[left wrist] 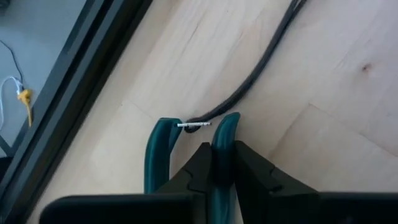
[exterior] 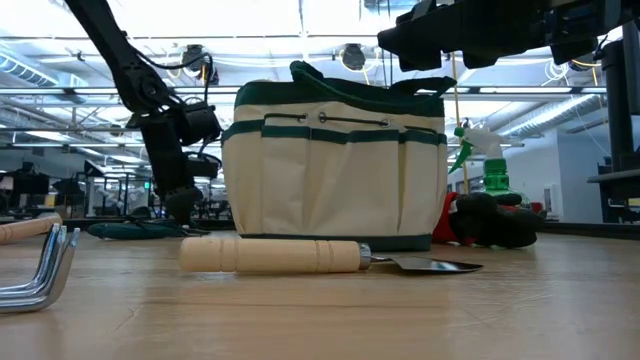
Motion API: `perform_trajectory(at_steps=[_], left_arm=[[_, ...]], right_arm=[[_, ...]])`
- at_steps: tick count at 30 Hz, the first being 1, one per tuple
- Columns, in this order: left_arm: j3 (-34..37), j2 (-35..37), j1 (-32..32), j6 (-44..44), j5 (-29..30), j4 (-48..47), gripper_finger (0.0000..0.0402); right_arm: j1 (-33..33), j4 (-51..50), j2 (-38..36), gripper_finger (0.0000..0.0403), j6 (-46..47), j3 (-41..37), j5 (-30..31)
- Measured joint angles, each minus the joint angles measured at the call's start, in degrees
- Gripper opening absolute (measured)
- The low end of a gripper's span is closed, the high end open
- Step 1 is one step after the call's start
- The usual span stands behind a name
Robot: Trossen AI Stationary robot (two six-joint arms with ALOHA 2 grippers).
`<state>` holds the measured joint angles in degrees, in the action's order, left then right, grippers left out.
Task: Pick & Place Garden tools in Gardening bag
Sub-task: Put the top brown shears into the green gardening bag
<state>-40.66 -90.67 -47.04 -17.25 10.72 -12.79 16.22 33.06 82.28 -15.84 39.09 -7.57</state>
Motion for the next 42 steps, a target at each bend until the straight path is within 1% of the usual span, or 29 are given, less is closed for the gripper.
perform_trajectory(at_steps=[7,14,18,32,42], left_arm=[[0.06,6.81,4.55,3.75,-0.18,-2.45,0.0041],[0.02,14.33,9.33,5.82,-0.20,-2.35,0.0041],[-0.01,17.40,11.41,7.56,-0.19,-2.29,0.0041],[-0.07,24.16,17.43,10.88,-0.15,-2.07,0.0041],[-0.09,28.78,24.20,13.26,-0.13,0.38,0.0041]], right_arm=[[0.01,0.04,0.00,0.0171,-0.02,0.00,0.01],[0.01,0.04,0.00,0.0171,0.07,0.00,0.00],[-0.01,0.04,0.00,0.0171,0.11,0.00,0.02],[0.01,0.04,0.00,0.0171,0.13,0.00,0.01],[0.00,0.05,0.00,0.0171,0.15,0.00,0.01]])
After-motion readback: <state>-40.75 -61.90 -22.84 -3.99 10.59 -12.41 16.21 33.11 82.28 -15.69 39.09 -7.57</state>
